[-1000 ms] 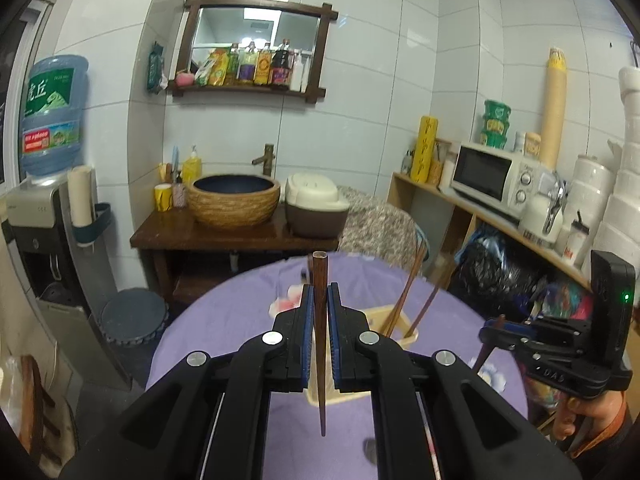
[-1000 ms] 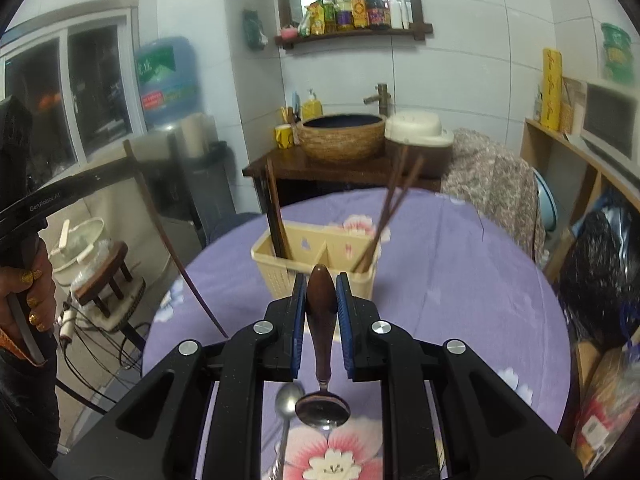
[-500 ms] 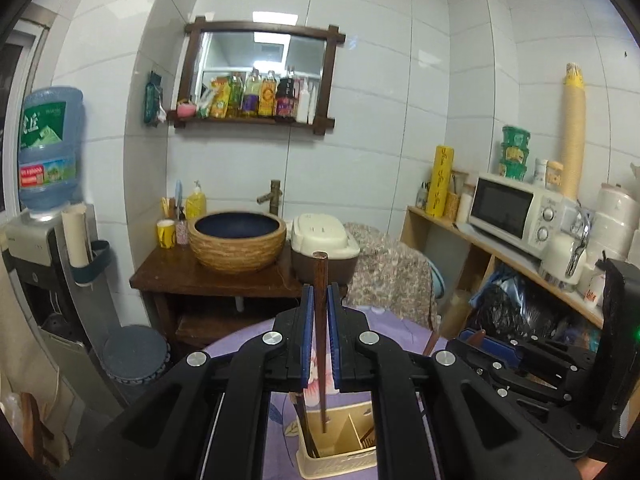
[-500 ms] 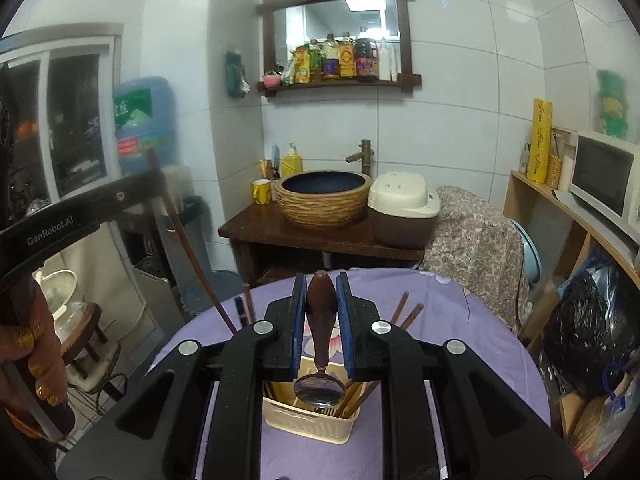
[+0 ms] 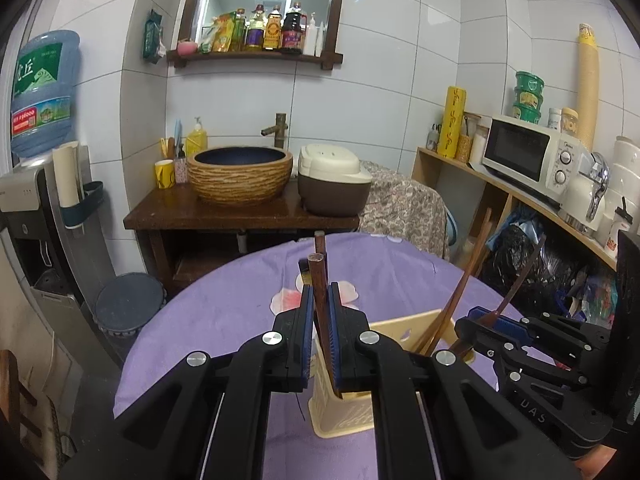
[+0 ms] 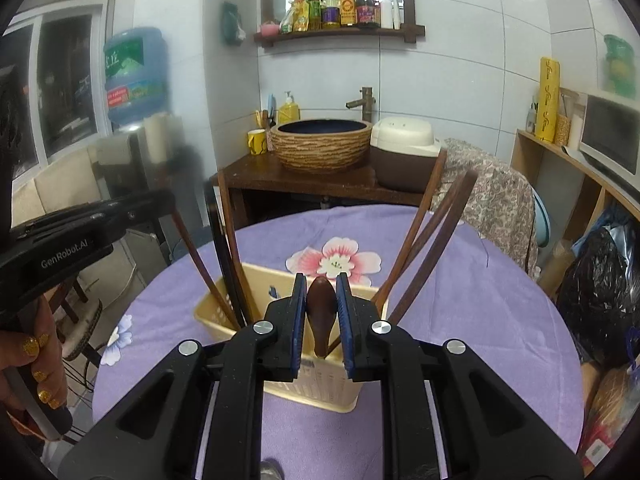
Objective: Organize utensils
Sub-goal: 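Open both tools to release the chopstick and spoon into the caddy, then move both tools down toward the metal spoons on the table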
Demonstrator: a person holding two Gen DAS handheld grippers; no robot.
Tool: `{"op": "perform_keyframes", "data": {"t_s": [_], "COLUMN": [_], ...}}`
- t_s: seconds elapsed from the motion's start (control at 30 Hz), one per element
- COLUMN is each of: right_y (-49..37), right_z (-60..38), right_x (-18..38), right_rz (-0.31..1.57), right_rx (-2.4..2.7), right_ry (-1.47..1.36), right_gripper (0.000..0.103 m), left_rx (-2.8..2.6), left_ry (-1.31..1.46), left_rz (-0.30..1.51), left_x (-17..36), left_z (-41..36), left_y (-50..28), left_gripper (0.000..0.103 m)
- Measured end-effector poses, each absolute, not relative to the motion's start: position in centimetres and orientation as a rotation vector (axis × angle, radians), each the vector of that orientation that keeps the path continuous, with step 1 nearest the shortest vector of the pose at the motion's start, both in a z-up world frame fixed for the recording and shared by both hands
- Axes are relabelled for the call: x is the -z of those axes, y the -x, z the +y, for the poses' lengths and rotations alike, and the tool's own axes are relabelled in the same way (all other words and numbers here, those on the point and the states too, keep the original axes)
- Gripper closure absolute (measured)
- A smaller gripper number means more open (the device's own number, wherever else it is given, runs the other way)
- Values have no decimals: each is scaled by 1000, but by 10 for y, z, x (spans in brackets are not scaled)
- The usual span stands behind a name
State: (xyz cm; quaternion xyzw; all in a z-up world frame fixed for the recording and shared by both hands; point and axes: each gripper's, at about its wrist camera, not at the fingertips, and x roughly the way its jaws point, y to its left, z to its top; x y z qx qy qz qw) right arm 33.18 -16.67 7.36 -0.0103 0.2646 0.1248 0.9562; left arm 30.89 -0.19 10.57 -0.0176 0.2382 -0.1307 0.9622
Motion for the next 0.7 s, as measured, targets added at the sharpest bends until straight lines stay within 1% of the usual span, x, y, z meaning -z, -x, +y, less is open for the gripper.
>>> {"op": "perform_keyframes", "data": {"t_s": [0.13,0.3,0.33,0.37,0.4,0.43,0.47,0.5,0.53,0.57,0.6,0.67,0.7], "right_y": [-332,-329,-327,-324,-322,-316,-311,-304,-296,-289,-281,-267,-259], "right_z": [-169,-173,-173,-172,-172,-172,-171,-170,-168,-167,-167,-169,-171], "right_x": [-60,-60,-61,-63,-64,-66,-68,-70,-72,-72,-72,-70,-67], "right_rz": [542,526,512,501,488,466,446,423,401,390,383,374,384], "right_rx": [-235,-231,-235,-239,-236,-234,-239,-236,-229,-230,-239,-245,-234], "right_ry": [27,33,37,43,50,57,62,74,92,103,106,104,106], "right_gripper": [87,86,84,79,62,47,43,40,38,35,28,24,23], "left_rx": [268,265,268,268,271,276,278,278,277,268,259,241,229], "left_ry": [3,-31,-30,-26,-21,-13,-6,0,5,12,20,39,50], "left_rz": [482,472,473,474,476,478,476,469,462,452,443,441,445], "left_x": [-95,-95,-95,-95,-96,-96,-96,-97,-97,-98,-97,-94,-90], "left_z": [-5,-8,-7,-6,-4,-2,-1,1,3,6,10,17,22], "left_y": [-310,-309,-309,-308,-307,-306,-303,-299,-294,-287,-280,-268,-260], "left_gripper": [94,94,94,93,92,85,74,68,57,49,45,32,31]}}
